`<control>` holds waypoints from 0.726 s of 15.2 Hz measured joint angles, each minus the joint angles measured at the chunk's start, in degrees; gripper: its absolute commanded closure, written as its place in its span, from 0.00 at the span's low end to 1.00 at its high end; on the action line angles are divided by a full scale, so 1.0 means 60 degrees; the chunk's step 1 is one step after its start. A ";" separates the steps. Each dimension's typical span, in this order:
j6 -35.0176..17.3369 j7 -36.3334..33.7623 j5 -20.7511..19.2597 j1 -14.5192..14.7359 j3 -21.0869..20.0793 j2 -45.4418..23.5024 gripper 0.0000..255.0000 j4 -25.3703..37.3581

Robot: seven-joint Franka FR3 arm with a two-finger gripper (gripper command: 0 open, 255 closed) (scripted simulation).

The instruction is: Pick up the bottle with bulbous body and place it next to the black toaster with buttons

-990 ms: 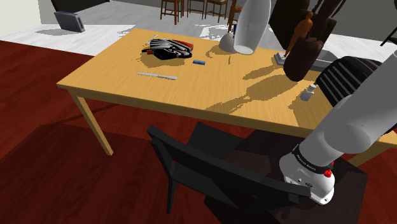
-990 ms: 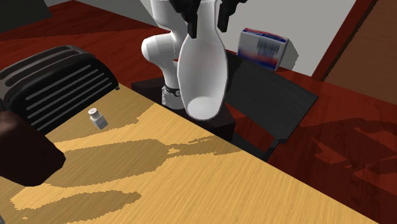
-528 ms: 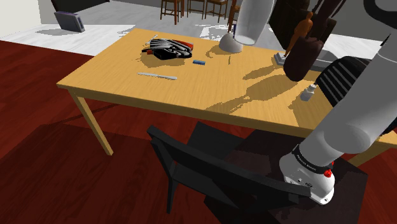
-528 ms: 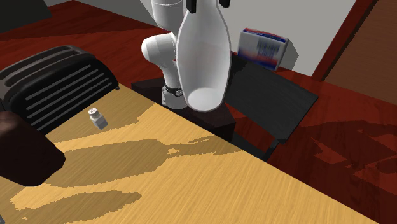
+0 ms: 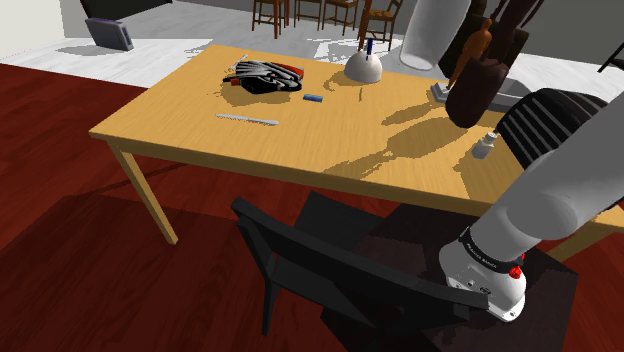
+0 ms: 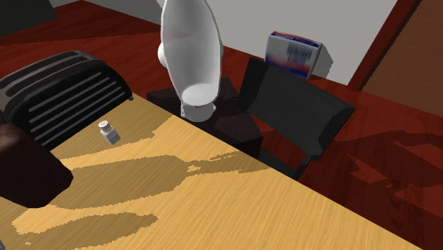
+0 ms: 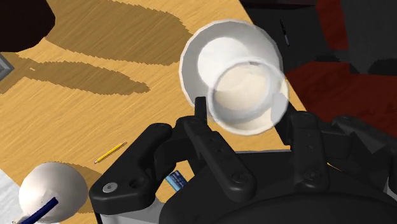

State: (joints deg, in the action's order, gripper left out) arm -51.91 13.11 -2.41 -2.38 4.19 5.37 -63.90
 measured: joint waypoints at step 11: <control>0.0038 0.2377 -0.1022 -0.0675 0.1259 0.2436 1.00 -0.2226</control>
State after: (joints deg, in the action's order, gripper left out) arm -51.68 27.37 -8.55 -6.43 11.75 19.99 -77.26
